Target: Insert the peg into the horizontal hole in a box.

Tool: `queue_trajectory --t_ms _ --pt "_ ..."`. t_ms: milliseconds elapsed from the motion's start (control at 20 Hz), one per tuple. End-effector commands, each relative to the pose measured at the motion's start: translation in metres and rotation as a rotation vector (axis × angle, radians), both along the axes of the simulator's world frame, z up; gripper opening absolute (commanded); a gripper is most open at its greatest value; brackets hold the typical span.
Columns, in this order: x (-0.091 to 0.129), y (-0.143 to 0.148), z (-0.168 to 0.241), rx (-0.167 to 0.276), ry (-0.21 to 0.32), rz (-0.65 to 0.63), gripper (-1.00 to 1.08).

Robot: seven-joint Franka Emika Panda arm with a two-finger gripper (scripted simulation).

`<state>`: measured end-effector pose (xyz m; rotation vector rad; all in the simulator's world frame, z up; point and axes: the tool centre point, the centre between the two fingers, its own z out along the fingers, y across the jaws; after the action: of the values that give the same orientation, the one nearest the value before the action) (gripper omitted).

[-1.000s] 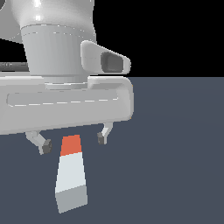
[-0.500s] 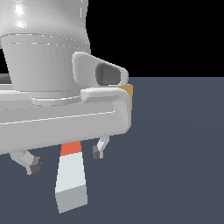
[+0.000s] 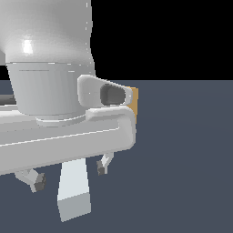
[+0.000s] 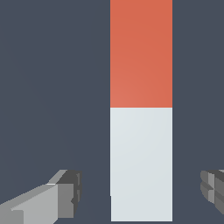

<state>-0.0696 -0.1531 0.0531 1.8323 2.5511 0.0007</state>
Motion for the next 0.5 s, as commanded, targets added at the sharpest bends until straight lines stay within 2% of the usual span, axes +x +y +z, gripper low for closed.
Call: queue_trajectory --t_ms 0,400,450 --pt "-0.001 0.000 -0.013 0.000 0.001 0.001 1.00" --pt "0.000 0.000 -0.032 0.000 0.001 0.002 1.00" --pt "0.000 0.000 -0.032 0.000 0.001 0.002 -1.00"
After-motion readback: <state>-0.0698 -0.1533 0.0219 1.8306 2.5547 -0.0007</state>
